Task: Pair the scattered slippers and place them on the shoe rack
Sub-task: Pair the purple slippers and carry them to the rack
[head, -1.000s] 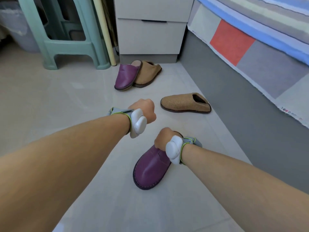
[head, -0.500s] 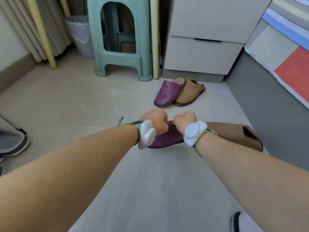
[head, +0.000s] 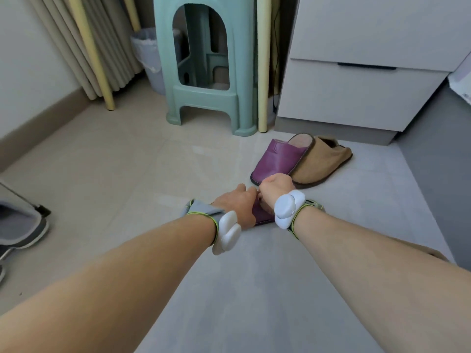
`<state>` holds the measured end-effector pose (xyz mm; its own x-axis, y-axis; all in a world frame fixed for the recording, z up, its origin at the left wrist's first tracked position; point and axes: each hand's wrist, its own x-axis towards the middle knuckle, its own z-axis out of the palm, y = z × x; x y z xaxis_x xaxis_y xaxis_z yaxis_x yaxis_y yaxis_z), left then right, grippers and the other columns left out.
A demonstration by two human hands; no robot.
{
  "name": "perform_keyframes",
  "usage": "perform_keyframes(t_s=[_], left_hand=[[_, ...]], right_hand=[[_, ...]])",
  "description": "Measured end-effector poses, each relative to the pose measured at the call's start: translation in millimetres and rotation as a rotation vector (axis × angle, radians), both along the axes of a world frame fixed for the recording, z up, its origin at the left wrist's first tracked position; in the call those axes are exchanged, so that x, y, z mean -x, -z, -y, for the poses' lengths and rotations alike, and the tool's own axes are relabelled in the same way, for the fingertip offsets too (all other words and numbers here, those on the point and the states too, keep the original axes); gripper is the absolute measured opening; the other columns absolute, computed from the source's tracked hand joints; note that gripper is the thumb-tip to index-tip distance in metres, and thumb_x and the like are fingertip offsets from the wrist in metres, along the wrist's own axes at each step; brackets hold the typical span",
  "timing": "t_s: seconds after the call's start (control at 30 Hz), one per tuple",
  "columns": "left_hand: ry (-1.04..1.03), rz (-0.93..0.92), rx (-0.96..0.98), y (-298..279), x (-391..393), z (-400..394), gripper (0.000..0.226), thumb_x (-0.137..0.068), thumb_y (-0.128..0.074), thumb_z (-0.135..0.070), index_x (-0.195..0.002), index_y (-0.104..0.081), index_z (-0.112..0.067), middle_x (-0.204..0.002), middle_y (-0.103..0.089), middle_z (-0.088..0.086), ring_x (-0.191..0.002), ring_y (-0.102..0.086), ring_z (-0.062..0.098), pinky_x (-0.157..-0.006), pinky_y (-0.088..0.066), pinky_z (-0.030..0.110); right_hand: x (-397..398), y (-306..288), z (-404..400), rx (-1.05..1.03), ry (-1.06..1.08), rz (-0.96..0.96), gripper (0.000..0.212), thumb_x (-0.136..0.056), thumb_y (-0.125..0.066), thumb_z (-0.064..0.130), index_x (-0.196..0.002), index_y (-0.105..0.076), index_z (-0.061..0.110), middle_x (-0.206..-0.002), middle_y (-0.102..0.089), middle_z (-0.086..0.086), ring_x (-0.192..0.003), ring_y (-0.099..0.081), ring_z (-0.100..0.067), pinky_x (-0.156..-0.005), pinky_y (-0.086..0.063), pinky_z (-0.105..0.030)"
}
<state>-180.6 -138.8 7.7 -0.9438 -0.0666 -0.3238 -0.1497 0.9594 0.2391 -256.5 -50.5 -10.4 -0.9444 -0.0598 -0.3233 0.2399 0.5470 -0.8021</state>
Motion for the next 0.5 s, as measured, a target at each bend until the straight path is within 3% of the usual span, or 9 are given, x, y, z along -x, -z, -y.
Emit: perform_keyframes(t_s=[0.07, 0.13, 0.2, 0.37, 0.5], left_hand=[[0.053, -0.018, 0.030, 5.9, 12.5, -1.0, 0.041, -0.088, -0.050, -0.017, -0.128, -0.042, -0.019, -0.127, -0.042, 0.002, -0.090, -0.058, 0.029, -0.073, -0.048, 0.038], [0.150, -0.030, 0.058, 12.8, 22.4, -2.7, 0.055, -0.085, -0.052, -0.012, -0.135, -0.036, -0.025, -0.137, -0.036, -0.006, -0.091, -0.058, 0.027, -0.072, -0.049, 0.037], [0.255, 0.001, 0.148, 19.1, 33.3, -7.2, 0.064, -0.085, -0.054, -0.012, -0.141, -0.032, -0.030, -0.144, -0.033, -0.013, -0.101, -0.056, 0.026, -0.077, -0.051, 0.038], [0.350, 0.107, 0.371, 29.6, 54.8, -14.7, 0.026, -0.092, -0.050, -0.017, -0.115, -0.060, -0.017, -0.131, -0.051, -0.006, -0.106, -0.049, 0.022, -0.077, -0.048, 0.034], [0.385, 0.067, 0.447, 32.1, 62.0, -10.8, 0.025, -0.096, -0.049, -0.028, -0.112, -0.062, -0.015, -0.120, -0.058, 0.000, -0.105, -0.054, 0.025, -0.071, -0.041, 0.032]], right_hand=[[16.2, -8.6, -5.5, -0.195, -0.108, -0.134, 0.022, -0.076, -0.053, 0.005, -0.094, -0.064, 0.012, -0.098, -0.060, -0.015, -0.089, -0.059, -0.040, -0.075, -0.049, -0.034], [33.8, -7.9, -14.4, -0.339, -0.222, -0.287, 0.034, -0.081, -0.054, 0.008, -0.116, -0.055, 0.009, -0.123, -0.047, -0.011, -0.098, -0.061, -0.038, -0.081, -0.048, -0.036], [52.3, -3.7, -21.2, -0.400, -0.338, -0.394, 0.042, -0.081, -0.055, 0.010, -0.123, -0.047, 0.010, -0.132, -0.037, -0.008, -0.094, -0.063, -0.040, -0.079, -0.050, -0.039], [98.7, 8.1, -19.6, -0.474, -0.480, -0.461, 0.063, -0.079, -0.056, 0.009, -0.138, -0.033, 0.016, -0.155, -0.017, 0.001, -0.094, -0.062, -0.043, -0.074, -0.046, -0.039], [117.1, 25.1, -9.2, -0.527, -0.551, -0.415, 0.077, -0.080, -0.060, 0.013, -0.146, -0.021, 0.016, -0.154, -0.015, -0.007, -0.098, -0.063, -0.044, -0.070, -0.042, -0.036]])
